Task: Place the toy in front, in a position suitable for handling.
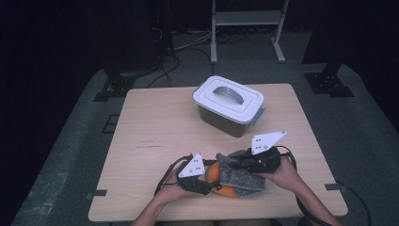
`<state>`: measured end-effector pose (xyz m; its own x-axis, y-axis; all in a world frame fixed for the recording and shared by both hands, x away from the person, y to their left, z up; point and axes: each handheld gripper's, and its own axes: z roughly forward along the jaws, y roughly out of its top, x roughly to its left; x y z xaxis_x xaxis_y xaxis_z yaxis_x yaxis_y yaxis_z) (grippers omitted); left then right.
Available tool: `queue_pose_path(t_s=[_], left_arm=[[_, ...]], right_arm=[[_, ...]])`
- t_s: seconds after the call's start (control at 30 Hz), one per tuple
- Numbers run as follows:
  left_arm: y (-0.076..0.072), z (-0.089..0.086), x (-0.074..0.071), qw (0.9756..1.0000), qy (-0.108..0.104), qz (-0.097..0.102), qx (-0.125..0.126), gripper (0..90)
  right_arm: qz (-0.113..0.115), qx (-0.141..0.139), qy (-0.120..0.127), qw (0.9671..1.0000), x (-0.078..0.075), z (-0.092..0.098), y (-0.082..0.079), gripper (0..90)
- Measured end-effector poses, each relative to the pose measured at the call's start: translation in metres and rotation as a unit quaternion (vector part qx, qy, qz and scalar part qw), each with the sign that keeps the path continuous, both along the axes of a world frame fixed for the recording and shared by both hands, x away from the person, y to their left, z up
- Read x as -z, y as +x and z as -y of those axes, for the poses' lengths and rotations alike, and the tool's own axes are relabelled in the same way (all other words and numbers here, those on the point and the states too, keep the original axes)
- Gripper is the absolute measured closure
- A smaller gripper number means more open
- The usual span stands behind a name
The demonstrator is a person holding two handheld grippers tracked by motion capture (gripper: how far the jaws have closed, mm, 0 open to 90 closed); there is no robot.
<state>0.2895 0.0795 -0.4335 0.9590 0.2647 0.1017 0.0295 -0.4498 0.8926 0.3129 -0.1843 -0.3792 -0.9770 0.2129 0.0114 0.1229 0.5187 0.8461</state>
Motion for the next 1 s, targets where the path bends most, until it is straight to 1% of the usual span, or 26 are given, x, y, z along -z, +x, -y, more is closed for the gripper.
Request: queue_pose_path(t_s=[0.07,0.13,0.23,0.3,0.4,0.47,0.53,0.6,0.73,0.77,0.8,0.83,0.87,0.93,1.0], left_arm=[[-0.001,0.003,-0.001,1.0000,-0.004,0.000,-0.003,33.4],[-0.002,0.006,-0.002,1.0000,-0.001,0.006,-0.005,34.5],[-0.004,0.010,-0.004,0.9999,0.001,0.013,-0.006,35.2],[-0.004,0.010,-0.004,0.9999,0.003,0.014,-0.007,35.2],[-0.004,0.008,-0.003,0.9999,0.006,0.014,-0.007,35.1],[-0.003,0.006,-0.002,0.9999,0.006,0.014,-0.008,35.4],[-0.003,0.005,-0.001,0.9998,0.007,0.016,-0.007,36.5],[-0.001,0.002,0.001,0.9999,0.004,0.009,-0.008,36.7],[0.001,-0.004,0.004,0.9999,0.006,0.000,-0.008,36.3],[0.001,-0.005,0.004,1.0000,0.007,-0.001,-0.006,35.8],[0.001,-0.005,0.003,1.0000,0.005,-0.003,-0.004,34.5],[0.001,-0.004,0.003,1.0000,0.004,-0.006,-0.001,32.3],[0.000,-0.003,0.002,1.0000,0.006,-0.008,0.001,27.9],[0.000,-0.001,0.000,0.9999,0.009,-0.010,0.003,19.7],[0.000,0.001,-0.001,0.9997,0.011,-0.020,0.003,13.1]], right_arm=[[-0.002,0.003,-0.004,1.0000,-0.001,0.003,-0.001,80.0],[0.008,-0.001,-0.012,0.9999,-0.006,0.001,-0.003,80.0],[0.018,-0.013,-0.026,0.9994,-0.011,-0.011,-0.003,80.1],[0.019,-0.021,-0.034,0.9990,-0.011,-0.021,-0.002,80.1],[0.018,-0.030,-0.038,0.9987,-0.009,-0.033,-0.001,80.1],[0.013,-0.030,-0.034,0.9989,-0.007,-0.033,0.001,80.1],[0.014,-0.026,-0.027,0.9992,-0.007,-0.028,0.001,80.1],[0.013,-0.013,-0.021,0.9996,-0.007,-0.018,0.002,80.0],[-0.006,0.022,0.000,0.9997,-0.001,0.011,0.004,80.0],[-0.012,0.029,0.006,0.9995,0.001,0.017,0.005,80.0],[-0.015,0.031,0.007,0.9994,0.004,0.021,0.005,80.0],[-0.020,0.032,0.008,0.9993,0.007,0.023,0.005,80.0],[-0.025,0.031,0.014,0.9991,0.009,0.024,0.005,79.9],[-0.024,0.025,0.019,0.9992,0.012,0.022,0.004,79.9],[-0.020,0.018,0.021,0.9994,0.012,0.018,0.002,79.9]])
